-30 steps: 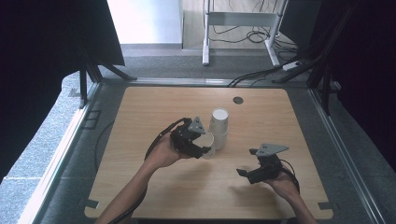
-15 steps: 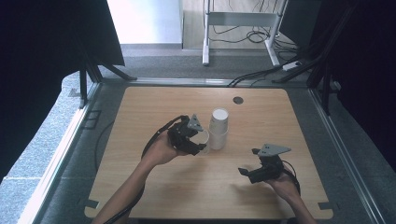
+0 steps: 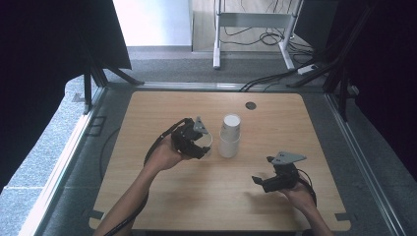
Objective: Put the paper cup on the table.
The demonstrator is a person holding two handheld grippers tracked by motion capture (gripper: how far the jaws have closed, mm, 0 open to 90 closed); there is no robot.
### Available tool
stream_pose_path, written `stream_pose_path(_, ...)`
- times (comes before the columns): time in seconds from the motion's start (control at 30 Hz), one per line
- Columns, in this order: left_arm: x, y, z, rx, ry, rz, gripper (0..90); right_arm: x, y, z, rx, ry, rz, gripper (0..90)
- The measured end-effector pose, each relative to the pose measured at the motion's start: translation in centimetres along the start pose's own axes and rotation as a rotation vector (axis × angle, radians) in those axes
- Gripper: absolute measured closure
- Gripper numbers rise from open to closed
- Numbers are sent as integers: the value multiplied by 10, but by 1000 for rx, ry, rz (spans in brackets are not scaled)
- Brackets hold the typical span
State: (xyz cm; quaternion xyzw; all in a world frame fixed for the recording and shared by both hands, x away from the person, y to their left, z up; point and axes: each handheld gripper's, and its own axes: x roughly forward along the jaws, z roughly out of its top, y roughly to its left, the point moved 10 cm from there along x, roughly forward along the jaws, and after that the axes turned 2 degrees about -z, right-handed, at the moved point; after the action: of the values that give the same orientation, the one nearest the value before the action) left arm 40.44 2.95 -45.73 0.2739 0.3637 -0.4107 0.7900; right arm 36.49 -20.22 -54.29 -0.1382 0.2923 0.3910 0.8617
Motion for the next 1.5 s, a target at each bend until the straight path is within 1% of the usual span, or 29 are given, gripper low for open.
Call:
stream_pose_path(0.3, 1, 20, -13, -51, 32, 44, 350, 2, -2, -3, 0, 16, -3, 35)
stream_pose_path(0.4, 3, 27, -19, -61, 53, 62, 349, 2, -2, -4, 0, 21, -5, 38)
stream_pose_path(0.5, 7, 32, -25, -81, 69, 67, 349, 2, -2, -5, -4, 26, -6, 43)
stream_pose_path(0.57, 11, 34, -31, -90, 86, 63, 349, 3, -2, -6, -5, 33, -6, 47)
stream_pose_path(0.63, 15, 36, -35, -106, 91, 62, 348, 4, -2, -7, -8, 38, -7, 50)
stream_pose_path(0.73, 20, 36, -40, -115, 100, 54, 348, 4, -2, -8, -13, 44, -7, 55)
stream_pose_path(0.83, 25, 36, -44, -122, 98, 50, 347, 5, -1, -8, -18, 48, -5, 58)
stream_pose_path(1.1, 37, 31, -50, -134, 108, 28, 332, 5, 0, -9, -26, 57, 0, 62)
stream_pose_path(1.17, 40, 30, -51, -131, 110, 24, 313, 5, 0, -9, -24, 56, -1, 62)
stream_pose_path(1.23, 42, 28, -52, -139, 111, 13, 294, 5, 0, -9, -25, 56, -1, 62)
stream_pose_path(1.27, 43, 28, -53, -135, 111, 14, 281, 5, 0, -9, -25, 56, -1, 62)
stream_pose_path(1.4, 44, 26, -52, -156, 91, -2, 237, 5, 0, -9, -26, 59, 1, 62)
stream_pose_path(1.43, 44, 26, -52, -157, 82, -8, 225, 5, 1, -9, -27, 61, 2, 62)
stream_pose_path(1.5, 42, 25, -50, -171, 58, -16, 191, 5, 1, -9, -27, 60, 1, 63)
